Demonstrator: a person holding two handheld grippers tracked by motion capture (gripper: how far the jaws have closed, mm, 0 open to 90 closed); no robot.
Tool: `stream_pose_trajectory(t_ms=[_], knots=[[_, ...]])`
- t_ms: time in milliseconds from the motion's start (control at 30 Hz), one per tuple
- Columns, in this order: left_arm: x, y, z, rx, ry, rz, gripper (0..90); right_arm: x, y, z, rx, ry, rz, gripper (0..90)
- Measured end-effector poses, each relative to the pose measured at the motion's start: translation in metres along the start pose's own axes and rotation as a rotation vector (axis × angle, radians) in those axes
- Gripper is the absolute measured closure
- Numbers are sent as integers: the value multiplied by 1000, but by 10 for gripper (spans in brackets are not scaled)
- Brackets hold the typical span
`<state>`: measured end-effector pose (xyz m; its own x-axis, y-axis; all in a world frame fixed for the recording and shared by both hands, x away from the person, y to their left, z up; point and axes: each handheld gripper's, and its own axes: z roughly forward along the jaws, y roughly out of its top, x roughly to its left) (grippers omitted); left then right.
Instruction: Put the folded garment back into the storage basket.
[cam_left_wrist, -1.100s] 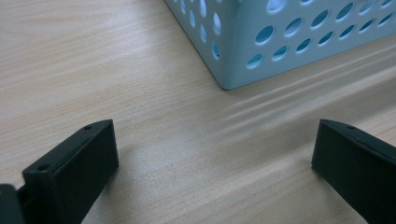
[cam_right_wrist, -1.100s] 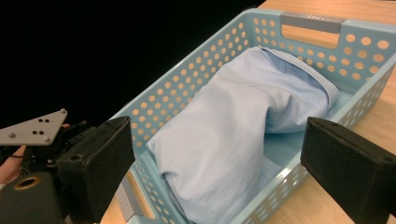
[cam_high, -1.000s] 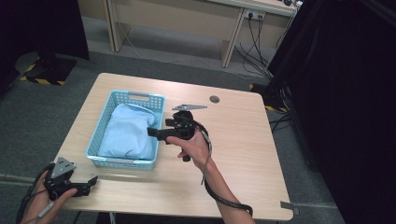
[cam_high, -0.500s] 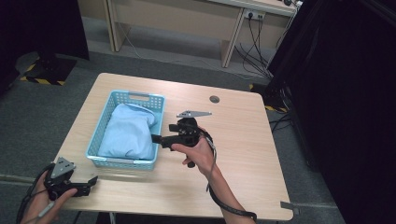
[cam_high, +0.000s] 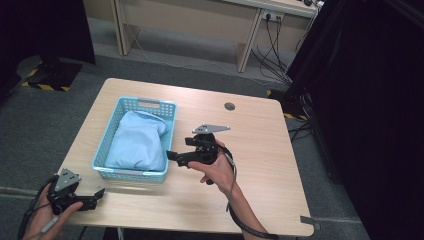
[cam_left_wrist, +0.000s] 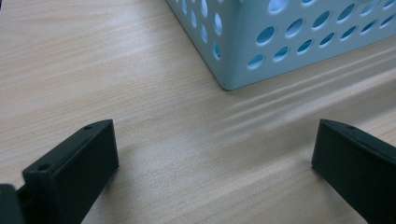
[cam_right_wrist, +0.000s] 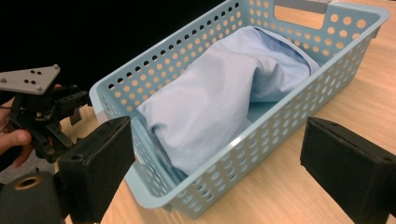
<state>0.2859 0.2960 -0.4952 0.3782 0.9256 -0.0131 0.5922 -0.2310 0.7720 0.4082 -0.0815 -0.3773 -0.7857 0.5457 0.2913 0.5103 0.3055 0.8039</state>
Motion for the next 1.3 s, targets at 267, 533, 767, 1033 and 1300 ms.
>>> stream_pose_trajectory(t_ms=[267, 533, 767, 1033, 1300], knots=[[0, 0, 0, 0, 0, -1, 0, -4, -11, -3, -15, 9, 18, 105], [0, 0, 0, 0, 0, -1, 0, -2, -14, 7, -1, 20, 17, 106], [0, 0, 0, 0, 0, 0, 0, 1, -19, 13, 24, 13, 9, 108], [0, 0, 0, 0, 0, 0, 0, -9, -41, 6, 93, -11, 0, 108], [0, 0, 0, -1, 0, -1, 0, -19, -53, -5, 105, -27, 17, 108]])
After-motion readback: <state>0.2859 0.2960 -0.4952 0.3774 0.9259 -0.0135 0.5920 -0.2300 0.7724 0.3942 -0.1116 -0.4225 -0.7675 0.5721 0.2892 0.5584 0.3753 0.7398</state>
